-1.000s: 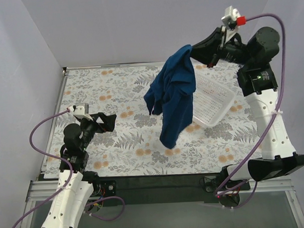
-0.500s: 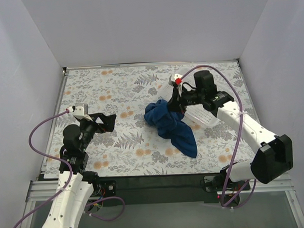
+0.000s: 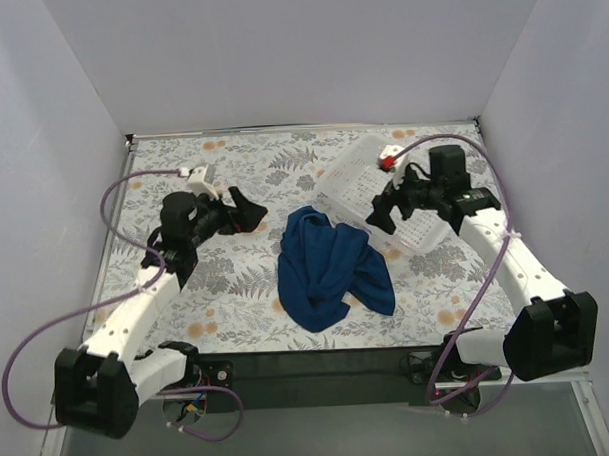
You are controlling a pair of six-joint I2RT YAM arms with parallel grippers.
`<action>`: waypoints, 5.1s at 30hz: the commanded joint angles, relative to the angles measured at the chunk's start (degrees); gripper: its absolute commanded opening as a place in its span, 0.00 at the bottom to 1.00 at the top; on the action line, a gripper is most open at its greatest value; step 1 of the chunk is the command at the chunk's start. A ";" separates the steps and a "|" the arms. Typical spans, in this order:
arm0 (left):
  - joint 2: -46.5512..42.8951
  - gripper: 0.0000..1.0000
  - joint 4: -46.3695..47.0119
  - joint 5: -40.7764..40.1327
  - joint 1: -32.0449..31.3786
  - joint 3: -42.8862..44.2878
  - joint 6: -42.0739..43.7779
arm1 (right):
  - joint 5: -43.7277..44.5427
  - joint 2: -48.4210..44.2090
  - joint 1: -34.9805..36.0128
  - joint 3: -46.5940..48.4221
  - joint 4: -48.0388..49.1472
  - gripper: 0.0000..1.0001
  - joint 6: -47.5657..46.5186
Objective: Fold and stack the t-shirts
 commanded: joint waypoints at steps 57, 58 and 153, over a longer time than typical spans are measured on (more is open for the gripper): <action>14.55 0.00 -9.63 -39.59 0.20 19.56 -21.73 | -25.10 -22.29 -30.19 -22.44 4.83 0.96 0.48; 11.66 0.00 -10.08 -41.71 1.17 17.26 -23.31 | -25.10 -22.38 -30.19 -22.44 4.74 0.96 0.57; 26.30 0.59 0.37 -10.97 -17.98 4.49 -21.22 | -8.06 0.73 -13.23 -21.48 3.78 0.75 -2.86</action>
